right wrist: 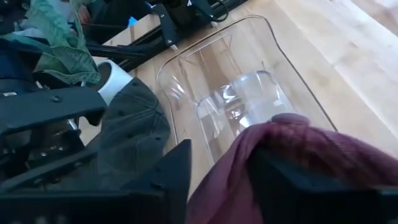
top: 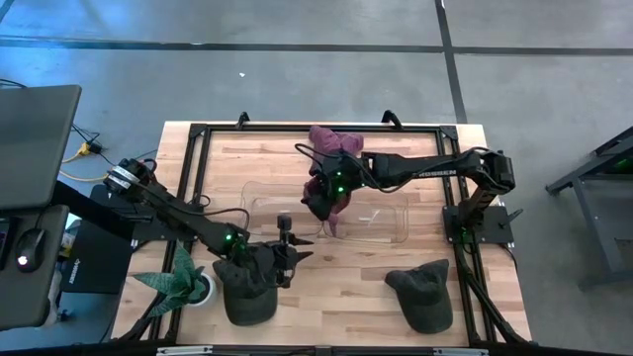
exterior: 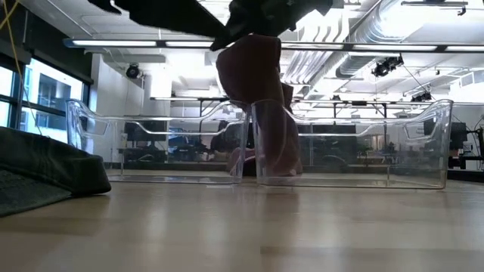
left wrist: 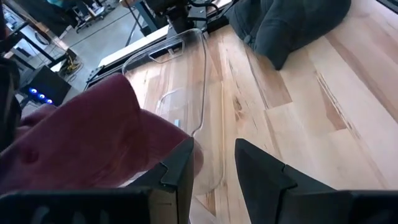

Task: Pick & Place hat
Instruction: Put the bottom red cap into the right transparent bin

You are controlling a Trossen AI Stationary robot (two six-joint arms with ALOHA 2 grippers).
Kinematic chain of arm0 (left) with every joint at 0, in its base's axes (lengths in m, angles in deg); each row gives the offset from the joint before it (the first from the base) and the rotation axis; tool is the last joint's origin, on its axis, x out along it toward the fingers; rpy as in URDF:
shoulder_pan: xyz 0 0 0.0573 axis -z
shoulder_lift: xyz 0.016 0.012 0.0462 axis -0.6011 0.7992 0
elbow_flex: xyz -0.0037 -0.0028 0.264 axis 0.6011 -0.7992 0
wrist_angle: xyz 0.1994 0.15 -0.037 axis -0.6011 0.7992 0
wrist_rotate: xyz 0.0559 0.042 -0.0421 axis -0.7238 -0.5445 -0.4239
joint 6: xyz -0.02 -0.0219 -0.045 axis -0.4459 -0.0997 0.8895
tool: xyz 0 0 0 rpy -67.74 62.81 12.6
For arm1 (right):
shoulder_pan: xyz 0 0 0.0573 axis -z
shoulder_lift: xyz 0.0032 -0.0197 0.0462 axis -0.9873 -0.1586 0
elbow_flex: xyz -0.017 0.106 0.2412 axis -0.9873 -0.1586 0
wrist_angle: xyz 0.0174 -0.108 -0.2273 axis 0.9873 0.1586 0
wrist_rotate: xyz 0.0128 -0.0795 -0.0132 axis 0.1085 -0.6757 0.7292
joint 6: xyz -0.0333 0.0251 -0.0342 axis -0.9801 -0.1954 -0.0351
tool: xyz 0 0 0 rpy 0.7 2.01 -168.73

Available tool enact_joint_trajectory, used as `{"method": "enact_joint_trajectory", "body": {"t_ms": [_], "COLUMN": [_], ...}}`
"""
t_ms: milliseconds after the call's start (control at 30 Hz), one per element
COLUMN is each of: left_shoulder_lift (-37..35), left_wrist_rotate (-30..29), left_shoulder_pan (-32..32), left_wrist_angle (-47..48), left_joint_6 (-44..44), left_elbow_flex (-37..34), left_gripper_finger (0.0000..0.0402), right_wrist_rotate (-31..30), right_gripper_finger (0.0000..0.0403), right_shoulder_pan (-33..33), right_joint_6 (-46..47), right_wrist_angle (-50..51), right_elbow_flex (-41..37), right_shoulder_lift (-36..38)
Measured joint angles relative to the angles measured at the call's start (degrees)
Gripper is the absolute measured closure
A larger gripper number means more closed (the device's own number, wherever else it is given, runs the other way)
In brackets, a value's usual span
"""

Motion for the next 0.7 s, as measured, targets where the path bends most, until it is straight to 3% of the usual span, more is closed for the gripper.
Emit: {"method": "enact_joint_trajectory", "body": {"t_ms": [333,500,700], "left_shoulder_lift": [-1.93,-4.79,-7.61], "left_wrist_rotate": [-5.42,-6.83,-8.86], "left_shoulder_pan": [2.55,3.25,4.65], "left_wrist_angle": [0.42,2.65,8.33], "left_joint_6": [0.97,3.1,7.09], "left_elbow_flex": [0.0,0.02,0.0], "left_gripper_finger": [0.0292,0.0292,0.0292], "right_wrist_rotate": [5.22,10.4,10.43], "right_gripper_finger": [0.0165,0.0139,0.0123], "right_shoulder_pan": [0.0,-0.66,-2.02], "right_joint_6": [-1.86,-1.9,-3.73], "right_wrist_angle": [-3.82,-3.03,-0.12], "right_elbow_flex": [0.0,0.0,0.0], "right_shoulder_lift": [-1.82,-1.8,-1.8]}}
